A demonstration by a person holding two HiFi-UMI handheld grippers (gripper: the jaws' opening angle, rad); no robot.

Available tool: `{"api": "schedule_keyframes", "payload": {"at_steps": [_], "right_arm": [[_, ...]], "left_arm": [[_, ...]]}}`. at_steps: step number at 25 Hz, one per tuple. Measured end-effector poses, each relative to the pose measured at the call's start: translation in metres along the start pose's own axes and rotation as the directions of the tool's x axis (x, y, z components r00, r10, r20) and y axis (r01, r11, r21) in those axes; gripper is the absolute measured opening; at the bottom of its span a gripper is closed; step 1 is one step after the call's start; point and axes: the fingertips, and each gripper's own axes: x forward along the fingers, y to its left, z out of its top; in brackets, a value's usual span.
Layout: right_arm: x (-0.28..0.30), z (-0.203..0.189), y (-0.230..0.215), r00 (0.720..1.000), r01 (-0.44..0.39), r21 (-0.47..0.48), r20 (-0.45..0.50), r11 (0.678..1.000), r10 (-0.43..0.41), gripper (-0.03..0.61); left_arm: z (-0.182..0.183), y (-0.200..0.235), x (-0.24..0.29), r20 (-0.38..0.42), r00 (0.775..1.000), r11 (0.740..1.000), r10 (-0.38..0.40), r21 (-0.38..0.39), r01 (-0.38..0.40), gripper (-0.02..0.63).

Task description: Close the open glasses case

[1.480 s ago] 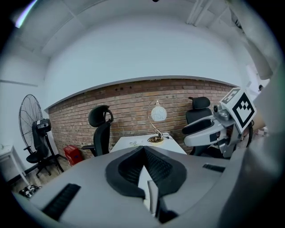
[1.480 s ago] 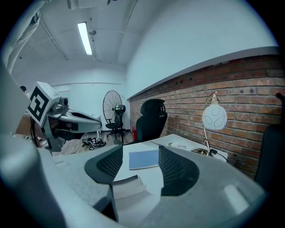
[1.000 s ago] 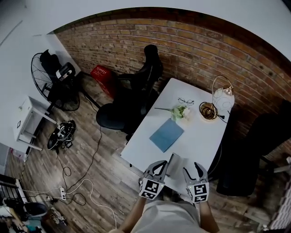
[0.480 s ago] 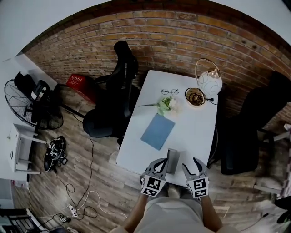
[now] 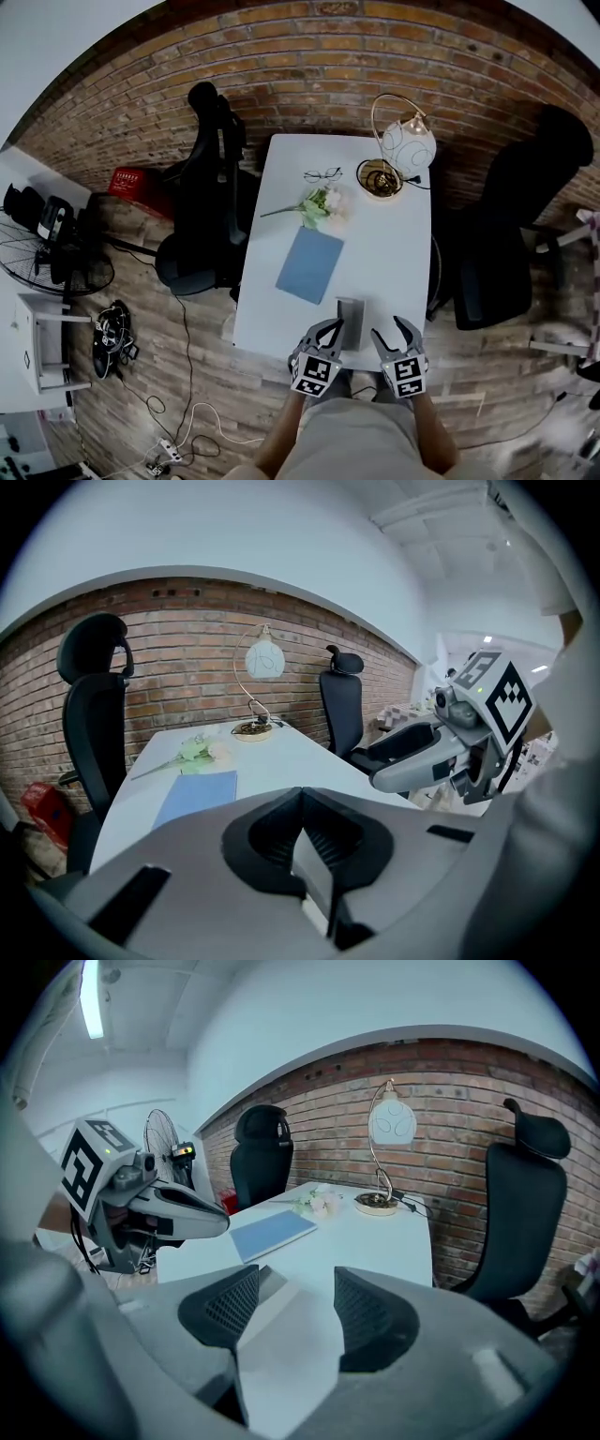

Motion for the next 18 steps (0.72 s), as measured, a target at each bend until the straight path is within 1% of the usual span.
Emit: {"api": "schedule_keyframes", "payload": {"at_steps": [9, 18], "right_arm": [[0.011, -0.018, -0.003, 0.999, 0.036, 0.037, -0.038, 0.999, -0.035, 0.253], [0.019, -0.04, -0.002, 0.996, 0.05, 0.055, -0.082, 0.997, -0.045, 0.253]], "left_arm": [[-0.016, -0.007, 0.02, -0.045, 0.996, 0.997, -0.076, 0.012, 0.076, 0.002], [-0.031, -0.013, 0.034, -0.092, 0.989, 0.992, -0.119, 0.029, 0.123, 0.003]]}}
